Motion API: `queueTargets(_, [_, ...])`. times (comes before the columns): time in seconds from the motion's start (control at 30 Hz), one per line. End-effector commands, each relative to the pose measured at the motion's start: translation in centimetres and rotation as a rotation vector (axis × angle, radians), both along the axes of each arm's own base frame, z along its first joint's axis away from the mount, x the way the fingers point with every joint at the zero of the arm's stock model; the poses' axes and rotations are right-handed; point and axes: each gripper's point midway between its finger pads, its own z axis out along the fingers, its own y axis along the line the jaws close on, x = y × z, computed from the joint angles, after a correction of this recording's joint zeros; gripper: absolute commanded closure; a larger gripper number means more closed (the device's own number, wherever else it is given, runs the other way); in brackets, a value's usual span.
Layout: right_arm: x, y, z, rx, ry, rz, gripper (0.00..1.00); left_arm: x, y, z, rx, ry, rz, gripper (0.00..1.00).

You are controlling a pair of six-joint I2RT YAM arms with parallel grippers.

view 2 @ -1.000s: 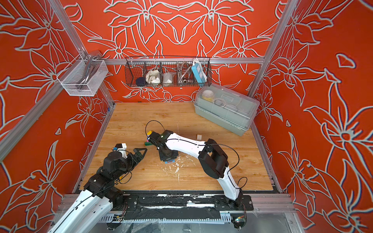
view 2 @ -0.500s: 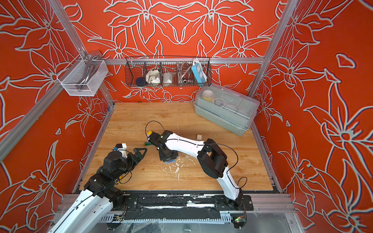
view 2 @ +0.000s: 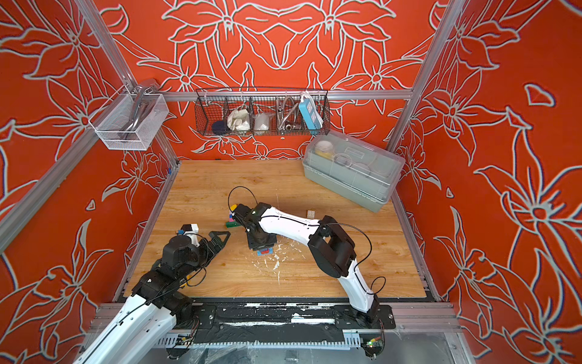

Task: Assemble the number 1 with lego
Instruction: Assemble the lego brick with the lego brick.

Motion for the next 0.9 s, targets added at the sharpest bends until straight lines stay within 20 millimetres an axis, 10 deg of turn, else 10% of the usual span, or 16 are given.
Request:
queueTargets(0.0, [-0.6, -1.0, -1.0, -0.030, 0.026, -0.008, 0.88, 0.2, 0.0, -0.2, -0.005, -0.005, 0.000, 0.01])
queueTargets(0.87, [-0.8, -1.5, -4.1, -0.095, 0.102, -0.085, 0.85, 0.3, 0.0, -0.3, -0.010, 0.000, 0.001, 0.01])
